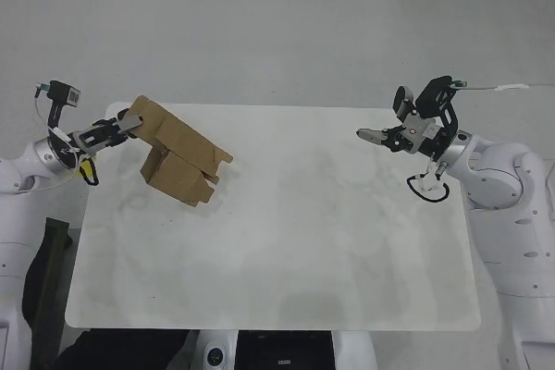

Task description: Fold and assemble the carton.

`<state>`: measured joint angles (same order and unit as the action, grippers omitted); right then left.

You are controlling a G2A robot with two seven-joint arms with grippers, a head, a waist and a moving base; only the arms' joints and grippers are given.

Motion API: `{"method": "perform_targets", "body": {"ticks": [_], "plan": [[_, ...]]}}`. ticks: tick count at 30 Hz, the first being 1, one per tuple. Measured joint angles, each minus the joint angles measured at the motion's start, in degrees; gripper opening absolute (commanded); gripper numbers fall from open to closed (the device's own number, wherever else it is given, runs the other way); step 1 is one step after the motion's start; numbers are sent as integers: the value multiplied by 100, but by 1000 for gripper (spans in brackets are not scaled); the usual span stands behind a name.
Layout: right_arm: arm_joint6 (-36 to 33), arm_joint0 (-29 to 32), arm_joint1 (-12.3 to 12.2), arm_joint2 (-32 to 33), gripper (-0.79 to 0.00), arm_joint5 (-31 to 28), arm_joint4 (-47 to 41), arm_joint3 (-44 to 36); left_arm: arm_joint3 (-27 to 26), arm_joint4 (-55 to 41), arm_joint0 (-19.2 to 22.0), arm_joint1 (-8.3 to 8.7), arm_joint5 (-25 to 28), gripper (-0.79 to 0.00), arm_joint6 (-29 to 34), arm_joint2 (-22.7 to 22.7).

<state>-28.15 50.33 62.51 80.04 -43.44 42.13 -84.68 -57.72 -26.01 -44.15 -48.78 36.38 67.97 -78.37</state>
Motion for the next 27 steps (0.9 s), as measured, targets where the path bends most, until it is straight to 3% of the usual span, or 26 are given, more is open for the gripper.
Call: {"method": "perform_targets", "body": {"ticks": [8,27], "plan": [[0,0,0,0,0,0,0,0,-283,54,346,-190,-8,-785,3,845],[0,0,0,0,0,0,0,0,-1160,423,1122,-456,-253,-785,247,2777]]}}
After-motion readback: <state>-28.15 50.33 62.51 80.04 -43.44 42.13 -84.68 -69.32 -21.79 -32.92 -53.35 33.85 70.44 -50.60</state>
